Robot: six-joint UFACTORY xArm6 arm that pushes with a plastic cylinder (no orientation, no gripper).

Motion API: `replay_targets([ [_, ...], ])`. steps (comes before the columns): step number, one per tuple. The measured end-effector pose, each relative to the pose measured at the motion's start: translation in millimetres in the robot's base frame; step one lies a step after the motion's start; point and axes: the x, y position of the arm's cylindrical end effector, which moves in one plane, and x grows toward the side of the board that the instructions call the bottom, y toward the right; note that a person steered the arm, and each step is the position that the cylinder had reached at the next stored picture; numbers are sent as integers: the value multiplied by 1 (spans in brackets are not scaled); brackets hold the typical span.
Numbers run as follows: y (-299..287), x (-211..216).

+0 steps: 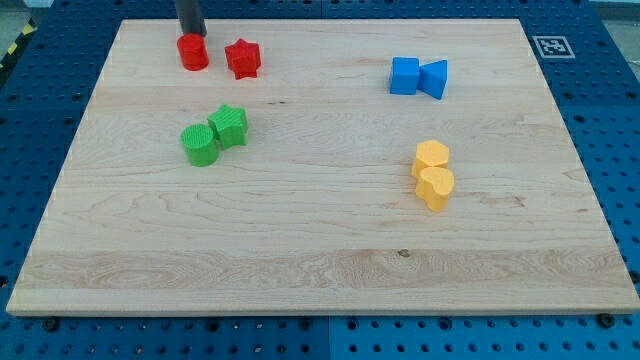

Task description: Move your arm closer to the red star

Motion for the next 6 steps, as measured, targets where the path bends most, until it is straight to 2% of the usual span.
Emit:
replay_targets([
  [1,-15,-17],
  [2,-27,-17],
  [3,-9,-20],
  [4,10,-17],
  [6,25,16],
])
